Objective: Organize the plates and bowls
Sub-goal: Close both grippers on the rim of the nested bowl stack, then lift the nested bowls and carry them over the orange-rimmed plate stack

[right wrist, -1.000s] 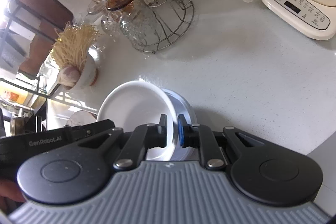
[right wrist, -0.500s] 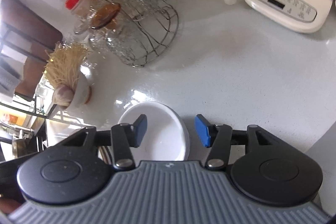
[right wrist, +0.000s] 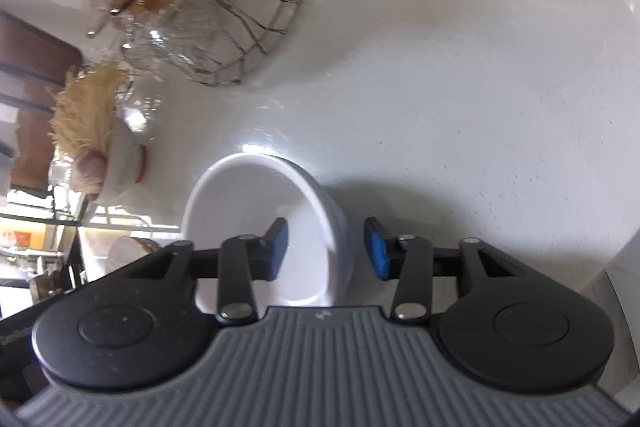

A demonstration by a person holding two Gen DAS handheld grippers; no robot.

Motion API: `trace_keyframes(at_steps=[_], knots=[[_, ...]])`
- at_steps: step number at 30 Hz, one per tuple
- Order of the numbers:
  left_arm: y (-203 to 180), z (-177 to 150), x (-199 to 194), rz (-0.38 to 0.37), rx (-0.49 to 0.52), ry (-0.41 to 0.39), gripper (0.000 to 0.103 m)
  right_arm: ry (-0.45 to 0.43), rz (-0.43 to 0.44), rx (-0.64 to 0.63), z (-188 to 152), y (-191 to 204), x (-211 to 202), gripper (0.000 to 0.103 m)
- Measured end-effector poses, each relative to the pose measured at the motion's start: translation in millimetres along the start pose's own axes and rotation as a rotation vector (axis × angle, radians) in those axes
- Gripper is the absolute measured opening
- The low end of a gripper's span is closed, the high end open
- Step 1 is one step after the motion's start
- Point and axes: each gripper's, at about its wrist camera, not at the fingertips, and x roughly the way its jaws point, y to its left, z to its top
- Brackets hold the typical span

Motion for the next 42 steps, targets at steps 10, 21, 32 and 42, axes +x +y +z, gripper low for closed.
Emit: trace_keyframes(at_steps=[10,21,32,42], knots=[[-7,2,10,0.002,0.023,0.031,0.042,0.021,0.0,0.032,-5,-4,4,0.02],[-7,3,16,0.002,0.033,0.062,0.042,0.015,-0.002,0.047,-5,-10,1,0.018],[-18,9,32,-0.032,0.07,0.09,0.042,-0.011,-0.015,0.092,-6,-22,-6,0.018],[-25,8,60,-0.068,0.063,0.158,0.042,-0.029,-0.02,0.109,-7,-30,-12,0.018]])
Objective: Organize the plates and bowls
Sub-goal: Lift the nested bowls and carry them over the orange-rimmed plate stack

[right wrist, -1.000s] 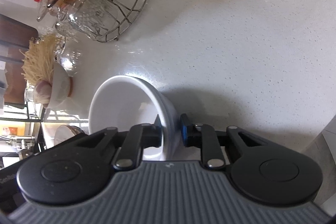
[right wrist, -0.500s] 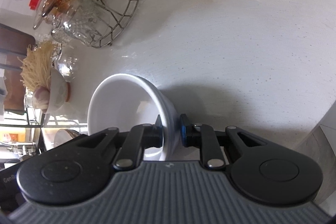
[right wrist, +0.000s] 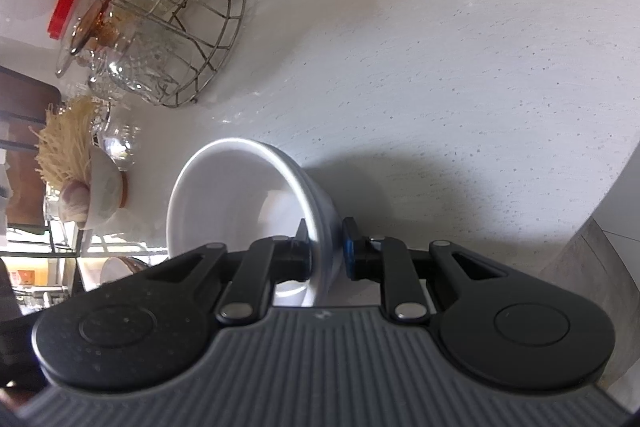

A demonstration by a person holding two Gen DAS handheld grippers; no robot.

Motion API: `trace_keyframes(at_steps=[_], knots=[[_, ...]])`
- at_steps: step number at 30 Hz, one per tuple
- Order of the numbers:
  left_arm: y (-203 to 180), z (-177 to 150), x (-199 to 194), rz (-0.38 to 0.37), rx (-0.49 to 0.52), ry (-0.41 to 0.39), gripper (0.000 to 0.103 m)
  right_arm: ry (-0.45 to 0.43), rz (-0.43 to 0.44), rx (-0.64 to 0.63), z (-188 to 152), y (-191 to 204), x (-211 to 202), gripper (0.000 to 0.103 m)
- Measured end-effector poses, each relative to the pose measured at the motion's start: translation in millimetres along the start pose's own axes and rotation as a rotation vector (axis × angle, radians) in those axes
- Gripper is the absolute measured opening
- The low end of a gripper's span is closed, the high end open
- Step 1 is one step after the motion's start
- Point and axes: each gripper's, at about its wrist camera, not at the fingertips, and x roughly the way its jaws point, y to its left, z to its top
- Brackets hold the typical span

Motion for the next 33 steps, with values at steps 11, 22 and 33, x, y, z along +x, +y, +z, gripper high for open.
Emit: trace_keyframes(at_steps=[11,22,33], knots=[[2,0,17,-0.022,-0.033,0.021,0.036,0.002,0.0,0.008,0,-5,0,0.018],[12,0,25,-0.023,-0.075,0.012,0.022,0.004,-0.005,-0.001,-2,-6,-1,0.018],[9,-1,13,-0.032,-0.06,-0.001,0.021,-0.017,-0.005,-0.043,-3,4,-11,0.019]])
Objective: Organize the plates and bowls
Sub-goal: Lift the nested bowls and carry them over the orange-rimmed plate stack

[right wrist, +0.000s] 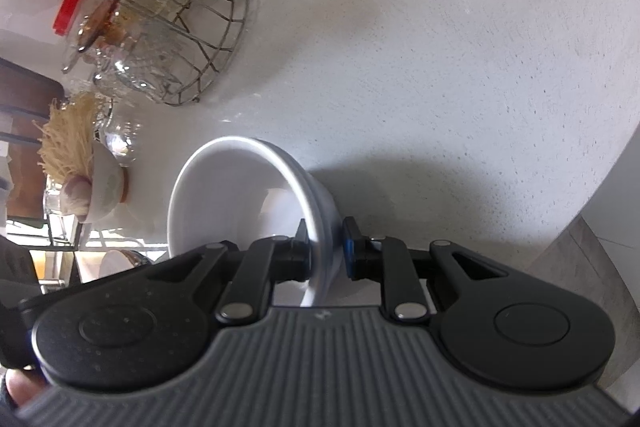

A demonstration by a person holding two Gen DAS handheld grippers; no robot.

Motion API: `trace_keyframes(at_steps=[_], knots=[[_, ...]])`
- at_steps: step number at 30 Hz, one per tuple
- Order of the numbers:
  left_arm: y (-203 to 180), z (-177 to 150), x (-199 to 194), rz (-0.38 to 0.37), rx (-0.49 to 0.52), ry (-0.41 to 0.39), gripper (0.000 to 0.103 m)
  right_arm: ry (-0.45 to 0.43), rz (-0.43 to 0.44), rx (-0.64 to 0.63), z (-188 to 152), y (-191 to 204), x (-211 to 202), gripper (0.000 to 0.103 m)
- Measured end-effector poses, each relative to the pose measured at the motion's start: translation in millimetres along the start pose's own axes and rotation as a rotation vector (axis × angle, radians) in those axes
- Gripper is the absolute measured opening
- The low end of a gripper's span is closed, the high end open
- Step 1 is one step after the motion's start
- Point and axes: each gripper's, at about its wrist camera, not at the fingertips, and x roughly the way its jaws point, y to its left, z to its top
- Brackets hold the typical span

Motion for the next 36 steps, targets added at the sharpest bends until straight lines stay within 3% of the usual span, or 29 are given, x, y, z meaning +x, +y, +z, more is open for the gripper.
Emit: trace_keyframes(at_steps=[18,28,36], knots=[[3,-13,-82,-0.038,-0.019,-0.124,0.022,-0.062,0.048,-0.181,-5,55,-41,0.019],[4,-24,-135,-0.001,-0.003,-0.194,0.022,-0.091,0.101,-0.272,-13,94,-61,0.019],[24,-40,-173,0.031,-0.066,-0.285,0.022,-0.069,0.142,-0.378,-21,129,-57,0.019]])
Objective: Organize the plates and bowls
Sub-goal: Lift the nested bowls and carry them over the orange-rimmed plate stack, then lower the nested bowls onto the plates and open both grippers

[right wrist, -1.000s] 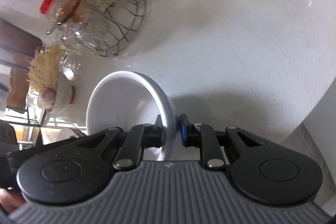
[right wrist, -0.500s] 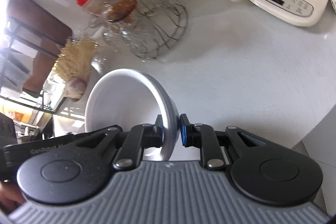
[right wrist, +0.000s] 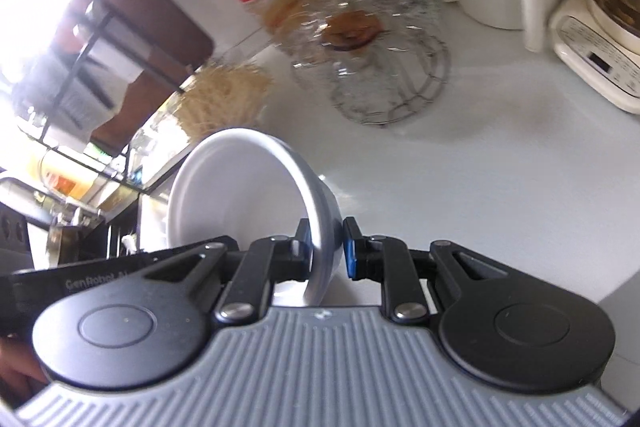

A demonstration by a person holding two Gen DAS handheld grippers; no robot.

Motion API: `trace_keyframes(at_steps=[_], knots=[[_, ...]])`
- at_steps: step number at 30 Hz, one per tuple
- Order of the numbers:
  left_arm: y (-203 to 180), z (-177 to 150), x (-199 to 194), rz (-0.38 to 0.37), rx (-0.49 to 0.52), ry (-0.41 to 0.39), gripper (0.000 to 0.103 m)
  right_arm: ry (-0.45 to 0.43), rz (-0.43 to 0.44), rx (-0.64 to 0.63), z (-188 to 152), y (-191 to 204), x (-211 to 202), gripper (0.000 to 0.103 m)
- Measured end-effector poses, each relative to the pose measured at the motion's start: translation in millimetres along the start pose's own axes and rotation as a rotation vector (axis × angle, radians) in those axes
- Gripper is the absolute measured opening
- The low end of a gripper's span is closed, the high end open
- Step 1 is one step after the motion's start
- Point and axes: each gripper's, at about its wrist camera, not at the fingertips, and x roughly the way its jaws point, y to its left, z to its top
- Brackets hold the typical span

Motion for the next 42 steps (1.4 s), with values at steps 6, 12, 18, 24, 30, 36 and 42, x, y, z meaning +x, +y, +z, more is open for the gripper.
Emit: trace_keyframes(at_steps=[6,12,18,24,30,36,42], knots=[[21,-6,-25,0.044,-0.046,-0.056,0.022,0.05,0.031,-0.065,-3,25,18,0.019],[46,-17,-35,0.083,-0.111,-0.076,0.022,0.104,0.052,-0.115,-9,44,36,0.019],[72,-31,-35,0.111,-0.182,-0.075,0.022,0.175,0.063,-0.152,-17,57,61,0.019],[93,-42,-24,0.148,-0.242,-0.062,0.022,0.264,0.062,-0.17,-24,59,89,0.019],[111,-47,-8,0.178,-0.284,-0.05,0.022,0.322,0.036,-0.197,-29,63,115,0.019],[127,-46,5,0.194,-0.317,-0.042,0.022,0.374,0.019,-0.219,-34,68,135,0.019],[137,-48,14,0.194,-0.328,-0.021,0.022,0.393,0.008,-0.199,-36,67,147,0.019]])
